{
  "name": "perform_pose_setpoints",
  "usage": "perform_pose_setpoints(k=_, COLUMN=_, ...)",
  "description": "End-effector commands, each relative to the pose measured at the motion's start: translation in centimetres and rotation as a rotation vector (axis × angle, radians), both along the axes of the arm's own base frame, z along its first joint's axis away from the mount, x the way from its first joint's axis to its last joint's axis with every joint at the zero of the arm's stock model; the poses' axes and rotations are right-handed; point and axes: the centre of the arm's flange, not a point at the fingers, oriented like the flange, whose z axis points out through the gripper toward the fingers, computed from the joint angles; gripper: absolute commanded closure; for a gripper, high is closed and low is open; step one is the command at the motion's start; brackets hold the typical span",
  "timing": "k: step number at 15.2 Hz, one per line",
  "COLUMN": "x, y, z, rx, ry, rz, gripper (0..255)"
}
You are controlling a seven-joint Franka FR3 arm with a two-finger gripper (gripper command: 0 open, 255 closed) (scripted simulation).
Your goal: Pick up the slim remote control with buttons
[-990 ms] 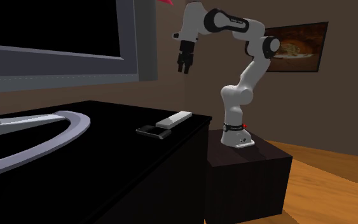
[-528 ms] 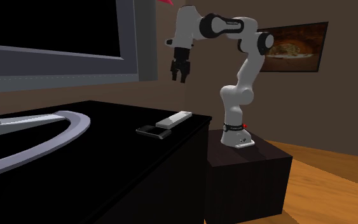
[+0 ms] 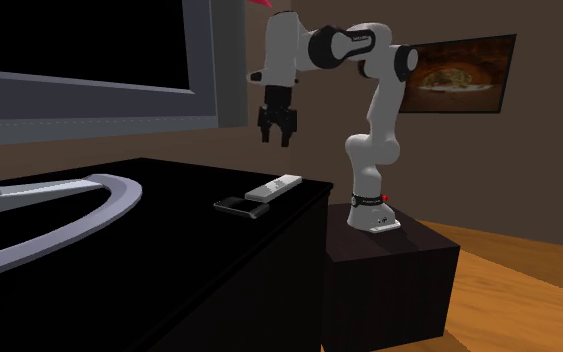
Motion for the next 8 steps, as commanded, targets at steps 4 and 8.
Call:
perform_pose_setpoints(k=4, x=1.4, y=5.4, z=-3.2, rx=0.003, ry=0.033, rz=0.11, gripper=0)
perform_pose_setpoints(k=8, x=2.2, y=10.1, z=-5.5, rx=0.005, ry=0.06, rz=0.197, gripper=0)
